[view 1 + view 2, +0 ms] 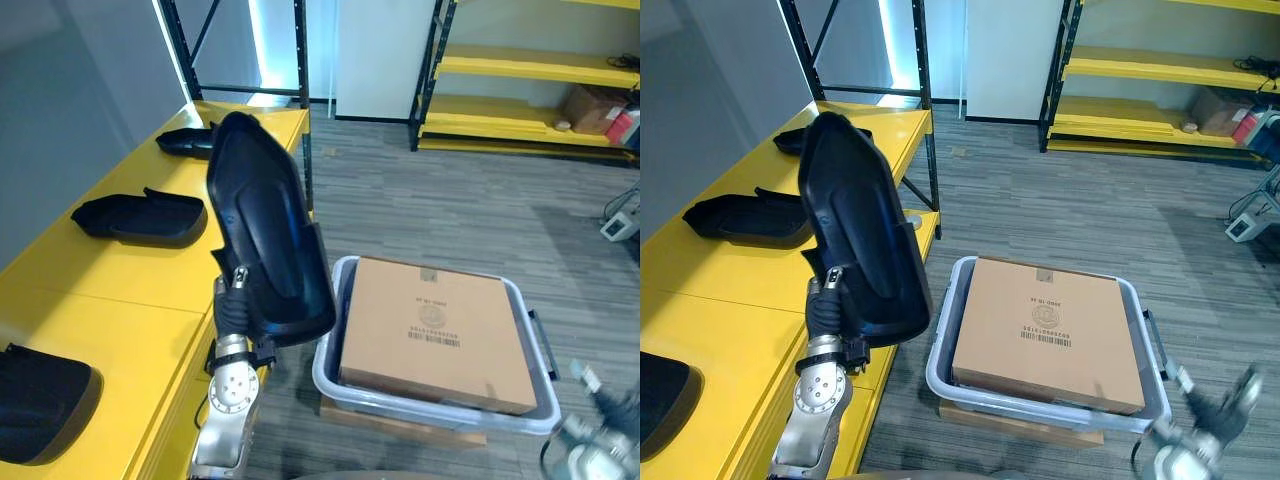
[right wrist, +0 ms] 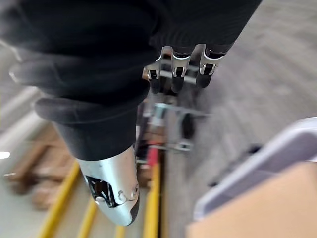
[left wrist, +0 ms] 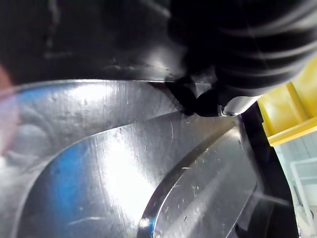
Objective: Walk over and take plastic housings, then place them on the shelf
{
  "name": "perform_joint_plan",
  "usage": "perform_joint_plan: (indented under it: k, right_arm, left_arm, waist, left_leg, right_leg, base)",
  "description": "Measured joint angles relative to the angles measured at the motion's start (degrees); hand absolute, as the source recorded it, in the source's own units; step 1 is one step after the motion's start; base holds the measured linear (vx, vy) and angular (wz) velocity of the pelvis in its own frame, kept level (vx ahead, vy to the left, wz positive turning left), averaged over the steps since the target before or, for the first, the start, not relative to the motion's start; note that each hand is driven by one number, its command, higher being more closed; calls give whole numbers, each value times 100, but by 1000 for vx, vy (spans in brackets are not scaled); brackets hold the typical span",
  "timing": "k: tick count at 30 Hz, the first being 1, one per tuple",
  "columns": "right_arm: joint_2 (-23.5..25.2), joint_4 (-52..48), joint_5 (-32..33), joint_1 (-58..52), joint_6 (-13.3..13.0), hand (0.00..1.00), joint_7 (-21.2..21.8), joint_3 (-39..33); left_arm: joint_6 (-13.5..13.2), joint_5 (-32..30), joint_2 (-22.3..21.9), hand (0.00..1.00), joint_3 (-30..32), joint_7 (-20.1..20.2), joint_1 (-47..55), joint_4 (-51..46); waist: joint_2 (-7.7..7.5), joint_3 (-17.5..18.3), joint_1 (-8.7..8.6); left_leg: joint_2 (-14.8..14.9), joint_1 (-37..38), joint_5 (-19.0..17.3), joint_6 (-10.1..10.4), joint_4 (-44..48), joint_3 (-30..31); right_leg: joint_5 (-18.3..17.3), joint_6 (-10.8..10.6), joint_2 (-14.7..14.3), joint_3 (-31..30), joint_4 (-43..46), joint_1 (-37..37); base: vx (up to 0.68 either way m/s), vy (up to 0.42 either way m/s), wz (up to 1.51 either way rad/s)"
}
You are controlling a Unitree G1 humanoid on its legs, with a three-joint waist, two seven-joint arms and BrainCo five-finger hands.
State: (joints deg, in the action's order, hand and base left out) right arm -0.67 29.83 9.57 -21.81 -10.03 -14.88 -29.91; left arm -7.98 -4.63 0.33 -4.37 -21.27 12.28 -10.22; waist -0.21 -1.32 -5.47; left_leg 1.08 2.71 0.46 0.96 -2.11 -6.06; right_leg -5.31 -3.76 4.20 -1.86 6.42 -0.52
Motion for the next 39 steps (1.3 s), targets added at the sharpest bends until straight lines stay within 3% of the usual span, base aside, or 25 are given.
perform_joint_plan:
  k: [3,6,17,21,23,25,28,29,30,31,32,35,37,39]
  right_arm:
    - [50,1226,137,22,183,0,409,465]
    - [125,1652,216,78,279,0,639,636]
    - [138,1906,76,462,402,0,750,1282]
    - [131,2137,-18,627,401,0,748,1353]
    - [108,2215,-73,665,394,0,736,1530]
    - [69,2309,-84,755,389,0,730,1565]
    - [-28,2330,-119,870,403,0,700,1576]
    - [-31,2343,-119,853,438,0,628,1589]
    - [-70,2352,-118,772,476,0,597,1592]
    - [-104,2368,-117,736,491,0,593,1591]
    - [-208,2400,-117,720,503,0,576,1564]
    - [-130,2571,-113,815,489,0,550,1510]
    - [-148,2561,-116,925,468,0,554,1480]
    - [-143,2549,-119,1056,463,0,575,1480]
  left_arm:
    - [-3,0,-7,100,-70,19,21,1]
    - [-4,2,33,100,-128,127,37,25]
    - [-6,52,204,100,-185,239,47,198]
    - [-8,51,206,100,-292,240,-5,190]
    - [-12,57,201,100,-467,234,-1,186]
    - [-12,63,191,100,-523,225,-5,155]
    - [-13,62,121,100,-519,184,-6,-48]
    - [-19,62,89,100,-544,109,-30,-128]
    - [-37,65,21,100,-616,35,-124,-171]
    - [-70,65,-3,100,-656,-8,-159,-187]
    - [-131,67,-37,100,-705,-8,-243,-259]
    - [-318,269,82,100,-924,-10,-417,-492]
    - [-398,320,111,100,-1008,-1,-464,-499]
    - [-392,385,108,100,-1086,4,-453,-496]
  waist:
    - [13,-12,31]
    - [7,-25,83]
    - [-65,-98,180]
    - [-228,-267,326]
    - [-369,-419,362]
    - [-378,-497,373]
    - [-279,-639,340]
    - [-279,-641,296]
    - [-168,-622,298]
    - [-148,-634,295]
    - [17,-621,282]
    - [-13,-575,80]
    - [61,-580,139]
    - [23,-561,153]
  left_leg:
    - [9,2,-17,28,-13,-4]
    - [16,84,-8,52,-120,57]
    - [-14,223,133,53,-199,546]
    - [-50,55,177,112,-124,901]
    - [-150,-259,208,156,146,1329]
    - [-213,-504,291,249,262,1372]
    - [305,-855,11,-22,503,-429]
    - [639,-1094,-165,-272,1056,-1456]
    - [1014,-1230,-377,-561,1808,-2307]
    - [1145,-1271,-451,-673,2143,-2595]
    - [1238,-1333,-532,-659,2455,-2904]
    - [580,-1400,-451,-508,1765,-2450]
    - [547,-1390,-610,-558,1864,-2521]
    - [339,-1353,-602,-583,1780,-2370]
  right_leg:
    - [-34,17,1,21,61,-30]
    - [-49,21,10,52,90,-51]
    - [-136,33,58,632,-71,-441]
    - [-359,81,88,928,205,-409]
    - [-566,134,131,1353,505,-316]
    - [-606,173,200,1663,551,-277]
    - [-602,210,265,2394,486,-350]
    - [-600,213,322,2724,447,-397]
    - [-606,205,370,3030,455,-466]
    - [-617,187,385,3177,462,-514]
    - [-692,86,396,3444,569,-594]
    - [-855,-42,699,4020,541,-637]
    - [-811,-208,751,4280,514,-779]
    - [-674,-326,804,4412,446,-938]
  base:
    - [-32,-11,5]
    - [-16,-5,2]
    - [23,-26,25]
    - [-10,-53,53]
    - [-21,-86,104]
    - [-59,-28,101]
    - [-79,-17,121]
    - [22,39,132]
    - [22,39,131]
    - [41,98,123]
    - [40,105,130]
    - [11,150,133]
    - [76,137,88]
    - [65,117,52]
